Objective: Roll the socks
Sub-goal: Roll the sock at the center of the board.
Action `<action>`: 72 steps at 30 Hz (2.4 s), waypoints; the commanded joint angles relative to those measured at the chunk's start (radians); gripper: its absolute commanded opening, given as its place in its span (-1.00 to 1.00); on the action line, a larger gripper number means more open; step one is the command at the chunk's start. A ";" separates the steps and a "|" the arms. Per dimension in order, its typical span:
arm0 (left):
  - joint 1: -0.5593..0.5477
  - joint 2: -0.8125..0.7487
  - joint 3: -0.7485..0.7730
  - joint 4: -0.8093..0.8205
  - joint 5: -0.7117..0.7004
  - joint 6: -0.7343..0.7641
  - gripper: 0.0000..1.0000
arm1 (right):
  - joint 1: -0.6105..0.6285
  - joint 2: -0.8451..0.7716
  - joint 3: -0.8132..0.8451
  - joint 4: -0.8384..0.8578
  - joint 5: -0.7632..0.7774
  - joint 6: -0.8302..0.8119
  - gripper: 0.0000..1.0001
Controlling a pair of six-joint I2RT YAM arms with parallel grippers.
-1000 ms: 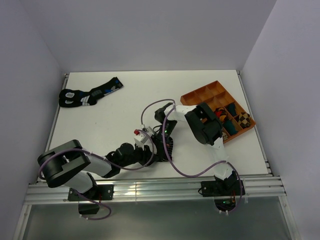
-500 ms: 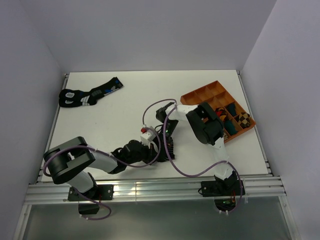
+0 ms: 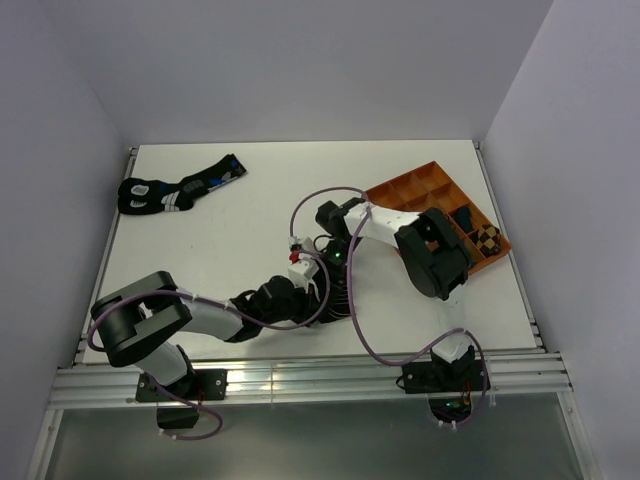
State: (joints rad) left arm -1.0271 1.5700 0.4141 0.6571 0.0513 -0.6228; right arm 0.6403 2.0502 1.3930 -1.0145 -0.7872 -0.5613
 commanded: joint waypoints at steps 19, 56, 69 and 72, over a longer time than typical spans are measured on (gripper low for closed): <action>-0.030 0.067 0.245 -0.491 -0.047 -0.141 -0.99 | -0.217 -0.308 -0.146 0.304 0.238 0.196 0.06; 0.236 0.323 0.684 -1.120 0.469 -0.117 -0.99 | -0.200 -0.929 -0.704 0.418 0.124 -0.359 -0.15; 0.239 0.384 0.747 -1.140 0.502 -0.110 -0.99 | 0.107 -0.895 -0.793 0.619 0.276 -0.255 -0.15; 0.242 0.384 0.736 -1.136 0.510 -0.109 -0.99 | 0.162 -0.883 -0.807 0.674 0.338 -0.235 -0.15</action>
State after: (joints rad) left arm -0.7891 1.9377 1.1419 -0.4618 0.5686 -0.7639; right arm 0.7628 1.1622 0.6029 -0.4473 -0.5163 -0.8299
